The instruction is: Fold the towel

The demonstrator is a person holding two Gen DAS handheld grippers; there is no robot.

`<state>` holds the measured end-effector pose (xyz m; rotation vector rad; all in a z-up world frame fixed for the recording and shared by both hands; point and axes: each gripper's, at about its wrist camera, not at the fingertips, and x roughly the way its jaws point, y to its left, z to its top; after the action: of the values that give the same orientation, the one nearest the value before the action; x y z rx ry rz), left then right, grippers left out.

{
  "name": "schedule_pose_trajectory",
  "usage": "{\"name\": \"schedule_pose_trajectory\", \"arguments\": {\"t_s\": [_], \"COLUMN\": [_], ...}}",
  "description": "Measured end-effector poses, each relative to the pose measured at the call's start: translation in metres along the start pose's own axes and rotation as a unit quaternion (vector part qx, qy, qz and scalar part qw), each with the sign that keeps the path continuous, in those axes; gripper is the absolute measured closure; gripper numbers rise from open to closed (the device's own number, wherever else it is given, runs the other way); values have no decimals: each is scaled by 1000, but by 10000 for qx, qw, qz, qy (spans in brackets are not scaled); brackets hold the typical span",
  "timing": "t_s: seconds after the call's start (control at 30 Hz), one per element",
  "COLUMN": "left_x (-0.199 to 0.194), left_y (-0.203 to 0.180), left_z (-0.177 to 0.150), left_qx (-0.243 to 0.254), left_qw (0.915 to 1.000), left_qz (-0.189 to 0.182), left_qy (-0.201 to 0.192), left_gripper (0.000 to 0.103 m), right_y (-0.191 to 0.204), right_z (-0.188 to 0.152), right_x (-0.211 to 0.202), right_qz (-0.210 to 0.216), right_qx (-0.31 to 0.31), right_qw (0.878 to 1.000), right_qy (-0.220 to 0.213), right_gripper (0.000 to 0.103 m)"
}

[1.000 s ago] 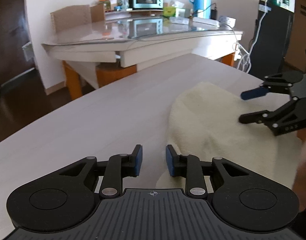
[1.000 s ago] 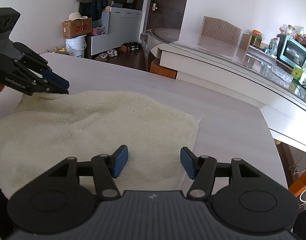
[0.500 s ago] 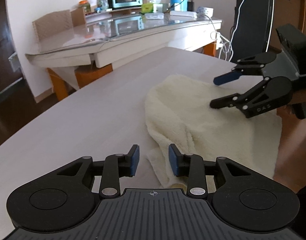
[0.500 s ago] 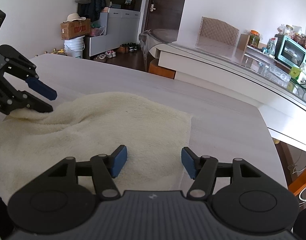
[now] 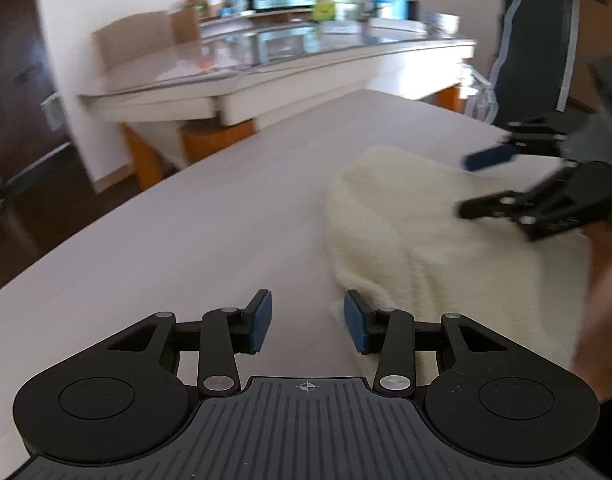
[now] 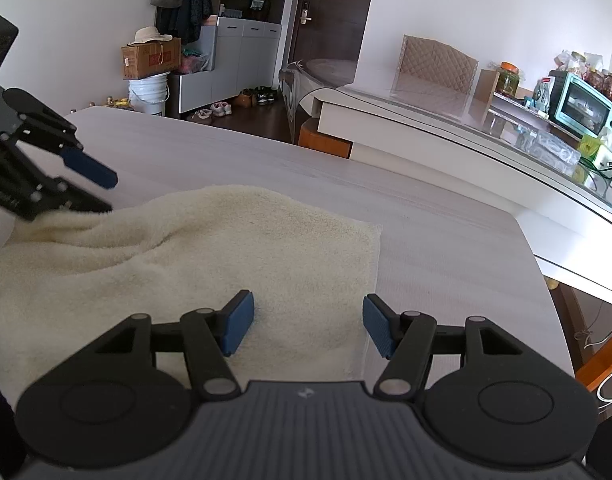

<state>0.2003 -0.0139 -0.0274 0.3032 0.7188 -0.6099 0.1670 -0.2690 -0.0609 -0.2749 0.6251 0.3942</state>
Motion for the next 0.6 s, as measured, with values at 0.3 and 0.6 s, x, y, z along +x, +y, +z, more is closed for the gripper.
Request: {"name": "schedule_pose_trajectory", "arguments": {"t_s": [0.3, 0.6], "left_x": [5, 18], "left_y": [-9, 28], "left_z": [-1, 4], "left_qx": [268, 390], "left_qw": [9996, 9875], "left_qz": [110, 1526], "left_qy": [42, 75], "left_gripper": [39, 40], "right_y": [0, 6], "right_z": [-1, 0], "right_x": [1, 0], "right_qz": [-47, -105], "right_qx": [30, -221], "right_qw": [10000, 9997], "right_qy": [-13, -65], "right_gripper": [34, 34]}}
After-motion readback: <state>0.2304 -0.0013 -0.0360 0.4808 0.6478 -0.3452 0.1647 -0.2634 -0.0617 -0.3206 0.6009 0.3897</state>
